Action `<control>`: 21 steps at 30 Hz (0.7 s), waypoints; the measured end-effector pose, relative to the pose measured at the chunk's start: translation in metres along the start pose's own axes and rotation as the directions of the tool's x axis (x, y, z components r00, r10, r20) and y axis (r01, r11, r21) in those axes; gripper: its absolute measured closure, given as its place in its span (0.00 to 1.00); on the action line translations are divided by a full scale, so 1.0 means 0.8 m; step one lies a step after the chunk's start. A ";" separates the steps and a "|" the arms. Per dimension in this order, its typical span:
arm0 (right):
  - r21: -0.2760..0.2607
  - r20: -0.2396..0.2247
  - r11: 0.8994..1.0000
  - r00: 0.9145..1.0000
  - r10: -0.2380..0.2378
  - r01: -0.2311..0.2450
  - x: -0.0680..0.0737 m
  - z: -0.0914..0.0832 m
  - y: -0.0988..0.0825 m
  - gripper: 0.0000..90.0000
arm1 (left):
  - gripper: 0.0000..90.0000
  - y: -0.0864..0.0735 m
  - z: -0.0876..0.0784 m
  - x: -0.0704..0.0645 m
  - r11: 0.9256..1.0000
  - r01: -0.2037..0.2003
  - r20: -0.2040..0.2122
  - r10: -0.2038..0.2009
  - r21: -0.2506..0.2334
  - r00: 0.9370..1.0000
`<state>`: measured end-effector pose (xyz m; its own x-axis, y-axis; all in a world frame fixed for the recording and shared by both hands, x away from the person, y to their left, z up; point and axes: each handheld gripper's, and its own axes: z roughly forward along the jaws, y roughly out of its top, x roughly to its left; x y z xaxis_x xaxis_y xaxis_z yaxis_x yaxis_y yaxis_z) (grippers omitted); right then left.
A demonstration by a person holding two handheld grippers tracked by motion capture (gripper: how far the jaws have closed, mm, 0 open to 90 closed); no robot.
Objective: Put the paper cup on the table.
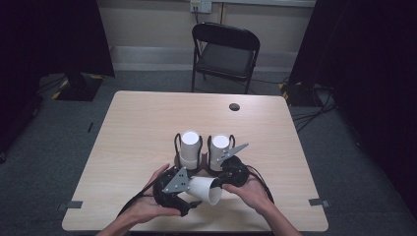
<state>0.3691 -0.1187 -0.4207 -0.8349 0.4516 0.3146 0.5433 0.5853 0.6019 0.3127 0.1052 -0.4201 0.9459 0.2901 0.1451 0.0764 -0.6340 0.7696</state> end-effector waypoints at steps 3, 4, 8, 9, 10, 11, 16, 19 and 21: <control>0.015 -0.004 1.000 1.000 -0.003 0.003 0.001 0.000 0.001 0.98 | 0.14 0.002 0.009 -0.002 0.999 -0.041 0.009 0.041 0.015 0.999; 0.017 -0.005 1.000 1.000 -0.003 0.003 0.001 0.001 0.002 0.98 | 0.11 0.002 0.012 -0.003 0.999 -0.047 0.015 0.047 0.020 0.999; 0.022 -0.019 1.000 1.000 0.003 -0.003 0.000 0.005 0.004 0.98 | 0.12 0.008 0.023 -0.004 0.997 -0.072 0.020 0.071 0.020 0.997; 0.024 -0.019 1.000 1.000 0.005 -0.004 0.000 0.006 0.004 0.98 | 0.12 0.009 0.024 -0.005 0.995 -0.090 0.020 0.090 0.038 0.996; 0.027 -0.020 1.000 1.000 0.007 -0.007 0.000 0.007 0.005 0.98 | 0.12 0.009 0.027 -0.006 0.996 -0.082 0.014 0.082 0.026 0.997; 0.025 -0.021 1.000 1.000 0.009 -0.008 0.000 0.008 0.005 0.98 | 0.11 0.010 0.029 -0.006 0.996 -0.087 0.017 0.087 0.027 0.996; 0.023 -0.023 1.000 1.000 0.019 -0.019 -0.002 0.011 0.005 0.97 | 0.10 0.013 0.036 -0.011 0.996 -0.090 0.008 0.090 0.002 0.996; 0.029 -0.029 0.999 0.999 0.025 -0.024 0.001 0.013 0.005 0.97 | 0.13 0.015 0.036 -0.014 0.993 -0.119 0.002 0.119 0.025 0.993; 0.030 -0.034 0.999 0.999 0.030 -0.029 0.000 0.013 0.006 0.97 | 0.13 0.015 0.036 -0.016 0.992 -0.126 -0.007 0.126 0.021 0.992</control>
<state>0.3722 -0.1087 -0.4258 -0.8209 0.4454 0.3575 0.5695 0.5917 0.5705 0.3107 0.0735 -0.4304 0.9457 0.2130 0.2456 -0.0367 -0.6806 0.7317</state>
